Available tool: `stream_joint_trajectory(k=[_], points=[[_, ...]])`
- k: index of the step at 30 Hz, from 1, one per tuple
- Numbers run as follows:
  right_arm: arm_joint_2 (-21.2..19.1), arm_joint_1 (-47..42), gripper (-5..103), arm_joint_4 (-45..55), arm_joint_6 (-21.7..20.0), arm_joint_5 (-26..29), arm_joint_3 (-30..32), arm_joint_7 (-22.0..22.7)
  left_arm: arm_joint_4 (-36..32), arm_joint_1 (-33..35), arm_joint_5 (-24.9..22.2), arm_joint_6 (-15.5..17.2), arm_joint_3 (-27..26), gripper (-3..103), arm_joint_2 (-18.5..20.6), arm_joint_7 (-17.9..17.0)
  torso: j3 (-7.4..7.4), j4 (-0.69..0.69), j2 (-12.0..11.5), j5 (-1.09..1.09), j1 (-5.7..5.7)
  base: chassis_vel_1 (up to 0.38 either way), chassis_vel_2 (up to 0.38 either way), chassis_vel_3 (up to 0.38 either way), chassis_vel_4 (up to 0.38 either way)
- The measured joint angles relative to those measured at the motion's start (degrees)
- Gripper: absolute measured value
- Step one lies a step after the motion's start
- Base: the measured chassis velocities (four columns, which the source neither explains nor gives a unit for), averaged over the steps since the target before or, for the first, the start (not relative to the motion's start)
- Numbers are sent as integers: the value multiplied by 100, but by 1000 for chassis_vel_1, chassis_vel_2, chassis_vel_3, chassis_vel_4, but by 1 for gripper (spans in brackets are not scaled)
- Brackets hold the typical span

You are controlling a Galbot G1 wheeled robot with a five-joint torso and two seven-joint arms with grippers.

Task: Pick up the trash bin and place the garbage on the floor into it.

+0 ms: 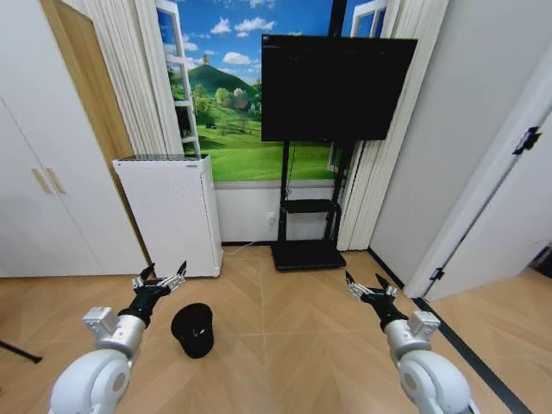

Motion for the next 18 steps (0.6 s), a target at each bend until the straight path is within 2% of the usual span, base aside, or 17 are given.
stream_joint_trajectory(k=[3,5,7,8,11,13,14,15,17,18], points=[[0,-4,100,-1,3,0,26,-6,1,10,1,-8,1,100,-10,9,-4,3,-1,-11,-4,340,-370,-365,357],[-8,-4,100,-10,3,2,53,-11,0,12,1,-17,2,100,-18,20,-4,1,-4,3,-4,370,-351,-379,372],[-12,-3,100,-15,3,4,68,-12,0,12,1,-20,2,100,-23,22,-5,-1,-4,-3,-6,369,-378,-341,361],[-15,0,100,-18,4,5,77,-17,1,17,4,-27,2,100,-30,25,-5,2,-5,-13,-6,337,-378,-377,365],[-12,-3,100,-28,5,6,90,-18,-1,28,9,-31,4,100,-52,47,-6,1,-7,6,-6,378,-357,-372,355],[-2,-12,100,-28,18,-8,99,-22,0,43,21,-38,9,100,-79,57,-6,2,-9,-14,-6,354,-357,-349,348],[-2,-12,100,-28,18,-8,99,-22,0,43,21,-38,9,100,-79,57,-6,2,-9,-14,-6,354,-354,-349,355],[2,-16,100,-49,54,-30,100,-23,0,49,25,-46,13,100,-90,60,-6,2,-10,1,-5,376,-307,-355,355],[5,-17,100,-68,80,-43,99,-23,-5,51,27,-59,12,100,-92,60,-7,1,-10,7,-6,376,-307,-294,313],[9,-18,100,-79,99,-53,99,-22,-4,54,29,-63,12,100,-94,60,-8,1,-10,-6,-8,311,-344,-294,282]])
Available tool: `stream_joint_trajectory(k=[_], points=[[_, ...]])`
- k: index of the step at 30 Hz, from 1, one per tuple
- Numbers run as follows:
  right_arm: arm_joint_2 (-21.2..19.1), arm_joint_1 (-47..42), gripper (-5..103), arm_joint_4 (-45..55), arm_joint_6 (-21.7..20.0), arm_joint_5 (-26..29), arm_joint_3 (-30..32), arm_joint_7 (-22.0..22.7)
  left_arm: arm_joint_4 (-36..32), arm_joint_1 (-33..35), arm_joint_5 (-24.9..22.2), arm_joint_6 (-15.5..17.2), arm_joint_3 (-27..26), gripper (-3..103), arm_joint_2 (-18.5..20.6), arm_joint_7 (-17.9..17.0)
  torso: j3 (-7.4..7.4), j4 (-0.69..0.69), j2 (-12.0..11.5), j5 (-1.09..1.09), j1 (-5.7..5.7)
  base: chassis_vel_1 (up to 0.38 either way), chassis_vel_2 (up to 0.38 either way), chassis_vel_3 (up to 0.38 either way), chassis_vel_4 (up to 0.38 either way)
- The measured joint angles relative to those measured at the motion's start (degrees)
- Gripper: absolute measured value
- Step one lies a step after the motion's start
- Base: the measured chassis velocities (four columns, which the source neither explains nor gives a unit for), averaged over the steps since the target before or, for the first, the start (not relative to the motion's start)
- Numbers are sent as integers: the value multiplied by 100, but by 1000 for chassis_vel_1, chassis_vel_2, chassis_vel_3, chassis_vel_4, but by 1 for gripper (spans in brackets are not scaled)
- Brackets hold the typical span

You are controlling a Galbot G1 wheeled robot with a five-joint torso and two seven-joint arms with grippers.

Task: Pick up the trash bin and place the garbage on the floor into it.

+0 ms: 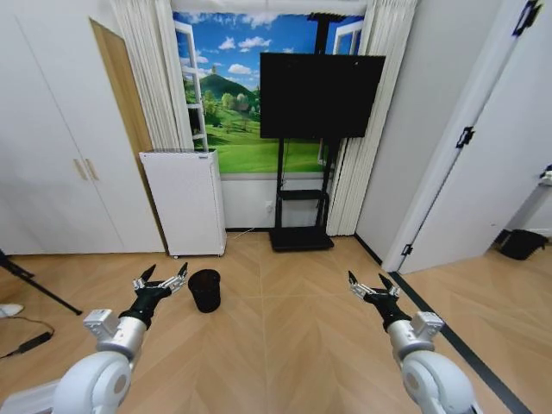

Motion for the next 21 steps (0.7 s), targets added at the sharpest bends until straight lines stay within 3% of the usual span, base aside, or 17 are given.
stream_joint_trajectory(k=[2,3,6,7,10,17,21], points=[[9,-2,100,-17,26,-8,1,0,0,5,3,-2,-1,100,-3,-4,-1,3,1,-4,-1,257,-255,-321,262],[17,-13,100,-23,27,-7,1,4,-7,6,4,-3,-1,100,-9,-14,-1,3,1,7,-2,257,-126,-253,262],[30,-28,100,-26,28,-8,0,10,-13,8,10,-3,3,100,-26,-35,-2,3,0,-4,-3,119,-82,-151,125],[36,-32,100,-31,28,-9,0,18,-13,9,14,-3,14,100,-37,-36,-2,-4,-1,-2,-3,-60,-5,-79,93],[40,-41,100,-40,28,-10,2,27,-15,9,26,-3,30,100,-52,-33,-1,-6,-5,7,0,-57,-33,-35,-5],[48,-70,100,-38,26,-14,11,27,-12,4,33,-3,43,100,-94,-38,1,5,-7,0,6,-36,29,81,-32],[51,-81,100,-13,26,-25,6,32,2,-8,-3,6,44,100,-104,-38,-1,-1,-7,1,1,3,-7,-13,-4]])
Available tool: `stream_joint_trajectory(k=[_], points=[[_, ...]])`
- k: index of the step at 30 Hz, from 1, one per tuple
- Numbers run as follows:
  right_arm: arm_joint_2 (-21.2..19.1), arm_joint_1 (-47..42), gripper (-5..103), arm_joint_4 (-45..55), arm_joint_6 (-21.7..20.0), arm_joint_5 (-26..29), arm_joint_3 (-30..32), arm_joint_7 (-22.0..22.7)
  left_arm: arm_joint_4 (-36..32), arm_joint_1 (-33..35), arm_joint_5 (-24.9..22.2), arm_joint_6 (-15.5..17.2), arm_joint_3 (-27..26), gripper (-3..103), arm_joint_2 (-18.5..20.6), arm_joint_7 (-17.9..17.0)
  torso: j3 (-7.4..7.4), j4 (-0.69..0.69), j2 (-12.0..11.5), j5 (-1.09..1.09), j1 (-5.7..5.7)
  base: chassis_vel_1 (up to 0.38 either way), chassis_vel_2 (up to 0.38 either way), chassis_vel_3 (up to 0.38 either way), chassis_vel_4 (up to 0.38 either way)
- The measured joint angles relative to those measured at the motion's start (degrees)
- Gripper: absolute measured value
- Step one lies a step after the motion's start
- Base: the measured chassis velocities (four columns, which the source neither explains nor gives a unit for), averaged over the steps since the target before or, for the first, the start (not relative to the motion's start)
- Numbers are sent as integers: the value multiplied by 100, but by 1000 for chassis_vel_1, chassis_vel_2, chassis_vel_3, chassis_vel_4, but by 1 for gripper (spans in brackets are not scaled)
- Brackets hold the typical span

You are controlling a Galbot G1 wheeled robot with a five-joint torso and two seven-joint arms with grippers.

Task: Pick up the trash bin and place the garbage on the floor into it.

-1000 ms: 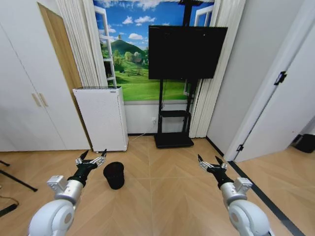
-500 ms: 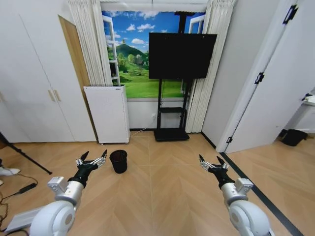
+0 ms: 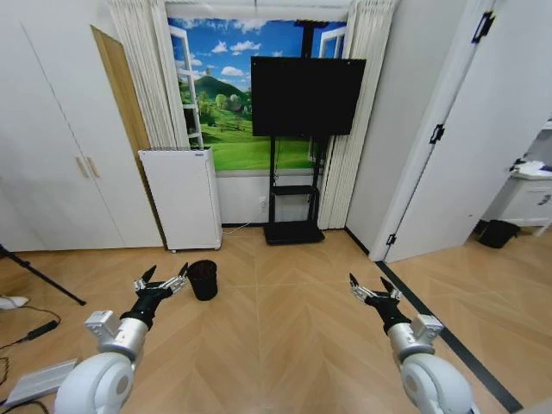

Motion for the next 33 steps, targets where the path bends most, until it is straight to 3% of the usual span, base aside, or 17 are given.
stream_joint_trajectory(k=[26,33], points=[[32,-37,100,95,-39,-36,-30,45,71,19,-7,22,-20,100,4,132,-1,2,0,1,-1,0,-1,-2,-1],[46,-18,100,72,-39,-44,-49,47,200,-29,97,-281,7,100,-8,-8,-1,1,0,1,-1,0,0,0,0]])
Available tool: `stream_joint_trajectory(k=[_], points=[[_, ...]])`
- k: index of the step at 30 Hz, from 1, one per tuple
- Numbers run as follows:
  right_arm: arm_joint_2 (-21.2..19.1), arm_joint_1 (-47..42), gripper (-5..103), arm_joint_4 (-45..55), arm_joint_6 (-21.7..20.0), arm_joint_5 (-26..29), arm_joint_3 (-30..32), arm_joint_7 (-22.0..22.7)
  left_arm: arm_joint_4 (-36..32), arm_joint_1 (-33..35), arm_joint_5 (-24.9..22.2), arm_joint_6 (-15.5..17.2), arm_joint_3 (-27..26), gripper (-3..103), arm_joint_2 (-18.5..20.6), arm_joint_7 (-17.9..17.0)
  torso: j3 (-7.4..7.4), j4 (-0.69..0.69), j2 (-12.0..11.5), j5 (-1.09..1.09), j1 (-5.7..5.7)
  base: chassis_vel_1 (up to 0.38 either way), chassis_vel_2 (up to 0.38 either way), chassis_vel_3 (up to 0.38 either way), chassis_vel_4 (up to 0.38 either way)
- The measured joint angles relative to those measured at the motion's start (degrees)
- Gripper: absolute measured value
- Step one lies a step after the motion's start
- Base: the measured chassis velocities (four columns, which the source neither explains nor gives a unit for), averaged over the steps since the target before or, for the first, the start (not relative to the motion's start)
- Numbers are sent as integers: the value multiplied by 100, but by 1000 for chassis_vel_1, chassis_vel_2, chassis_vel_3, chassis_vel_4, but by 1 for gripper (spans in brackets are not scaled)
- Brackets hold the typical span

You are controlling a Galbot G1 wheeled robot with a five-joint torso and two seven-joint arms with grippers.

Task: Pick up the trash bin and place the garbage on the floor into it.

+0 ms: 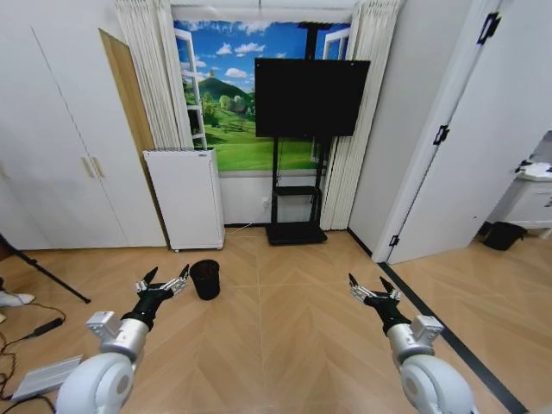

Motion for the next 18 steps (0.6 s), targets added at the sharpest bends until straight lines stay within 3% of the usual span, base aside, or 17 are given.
stream_joint_trajectory(k=[9,18], points=[[42,49,100,-46,-67,-27,3,143,10,37,114,53,106,100,-11,-68,0,0,0,0,0,0,0,0,0],[119,73,100,-42,-89,24,136,249,-1,-13,95,257,155,100,261,-114,0,0,-1,0,0,0,0,0,0]])
